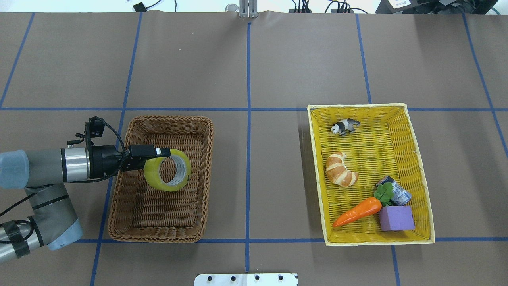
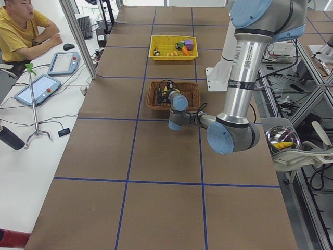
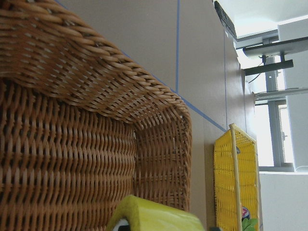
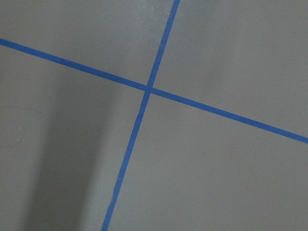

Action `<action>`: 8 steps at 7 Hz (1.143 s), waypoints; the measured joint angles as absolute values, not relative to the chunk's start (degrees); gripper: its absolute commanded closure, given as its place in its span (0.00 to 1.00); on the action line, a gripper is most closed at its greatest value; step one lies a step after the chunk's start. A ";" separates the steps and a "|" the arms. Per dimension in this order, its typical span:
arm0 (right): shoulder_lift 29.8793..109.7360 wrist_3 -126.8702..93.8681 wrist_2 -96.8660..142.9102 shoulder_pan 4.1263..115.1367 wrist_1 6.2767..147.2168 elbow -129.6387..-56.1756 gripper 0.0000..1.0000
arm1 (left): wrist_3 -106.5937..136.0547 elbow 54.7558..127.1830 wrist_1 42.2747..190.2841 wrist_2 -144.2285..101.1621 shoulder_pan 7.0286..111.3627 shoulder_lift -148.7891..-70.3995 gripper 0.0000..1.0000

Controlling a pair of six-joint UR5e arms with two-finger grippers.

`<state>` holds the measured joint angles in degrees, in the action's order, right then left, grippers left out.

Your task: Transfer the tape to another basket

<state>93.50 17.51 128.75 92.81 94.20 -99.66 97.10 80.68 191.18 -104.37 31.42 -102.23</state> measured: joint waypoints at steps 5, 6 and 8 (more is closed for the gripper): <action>93.02 17.19 128.85 92.81 94.13 -99.01 0.00 | 87.81 85.54 191.20 -103.96 35.73 -100.60 0.01; 93.01 16.87 128.87 92.81 94.13 -99.01 0.00 | 82.03 85.80 191.10 -103.60 36.85 -99.81 0.01; 92.96 16.69 128.95 92.81 94.07 -98.84 0.00 | 75.53 85.79 190.79 -103.18 40.05 -99.07 0.01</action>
<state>92.96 16.69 128.95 92.81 94.07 -98.84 75.53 85.79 190.79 -103.18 40.05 -99.07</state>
